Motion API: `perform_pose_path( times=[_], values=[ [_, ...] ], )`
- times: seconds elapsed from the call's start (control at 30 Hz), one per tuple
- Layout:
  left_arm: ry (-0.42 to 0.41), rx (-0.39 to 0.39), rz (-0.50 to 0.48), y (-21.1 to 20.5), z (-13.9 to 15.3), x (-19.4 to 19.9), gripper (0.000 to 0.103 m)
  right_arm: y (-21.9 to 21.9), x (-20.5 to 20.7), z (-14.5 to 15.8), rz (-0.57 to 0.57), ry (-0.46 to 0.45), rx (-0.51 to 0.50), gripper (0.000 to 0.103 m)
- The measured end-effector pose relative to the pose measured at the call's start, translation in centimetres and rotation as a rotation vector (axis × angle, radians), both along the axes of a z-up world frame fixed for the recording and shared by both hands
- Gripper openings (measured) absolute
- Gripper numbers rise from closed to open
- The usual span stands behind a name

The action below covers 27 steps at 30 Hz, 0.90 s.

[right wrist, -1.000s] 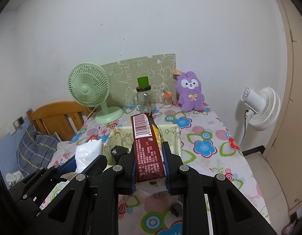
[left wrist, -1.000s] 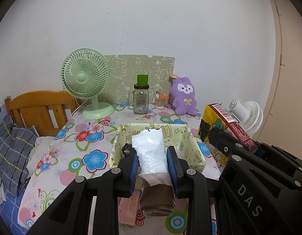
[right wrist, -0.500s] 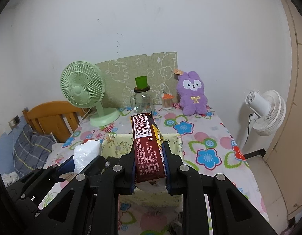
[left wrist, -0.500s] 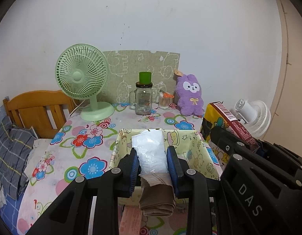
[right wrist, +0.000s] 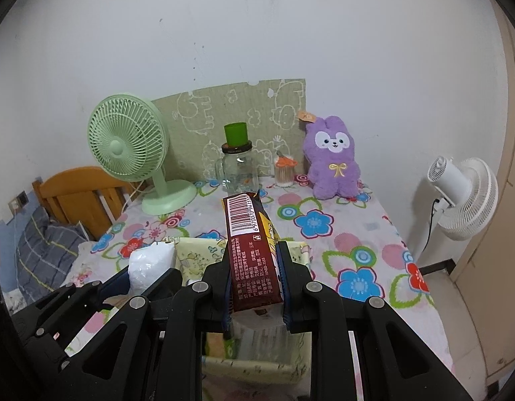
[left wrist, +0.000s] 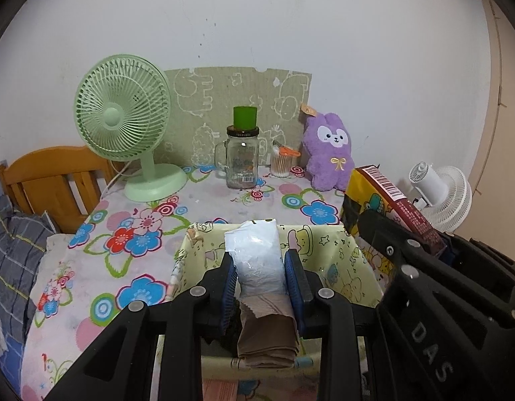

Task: Organize soft objects
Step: 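Lower both items into the box and open both tools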

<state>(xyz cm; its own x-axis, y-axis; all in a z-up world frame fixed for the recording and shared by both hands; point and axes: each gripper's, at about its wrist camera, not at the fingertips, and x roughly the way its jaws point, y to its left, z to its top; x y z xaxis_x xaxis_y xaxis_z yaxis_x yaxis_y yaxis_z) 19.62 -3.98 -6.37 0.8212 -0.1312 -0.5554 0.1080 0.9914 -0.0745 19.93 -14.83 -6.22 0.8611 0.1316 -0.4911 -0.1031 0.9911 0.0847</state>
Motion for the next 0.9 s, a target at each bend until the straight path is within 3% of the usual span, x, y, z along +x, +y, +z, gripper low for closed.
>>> perform_pose_path(
  times=[0.3, 0.5, 0.67, 0.9],
  values=[
    [0.042, 0.012, 0.018, -0.3, -1.9, 3.0, 0.033, 0.1, 3.4, -2.0, 0.069, 0.058, 0.021, 0.026],
    [0.073, 0.004, 0.008, -0.1, -2.8, 3.9, 0.044, 0.2, 4.5, -2.9, 0.106, 0.085, 0.036, 0.026],
    [0.078, 0.010, 0.024, 0.1, -3.0, 3.9, 0.064, 0.6, 4.7, -3.2, 0.143, 0.095, 0.048, 0.025],
    [0.095, 0.004, 0.040, 0.9, -3.3, 3.8, 0.073, 1.5, 4.9, -3.4, 0.182, 0.102, 0.055, 0.026]
  ],
)
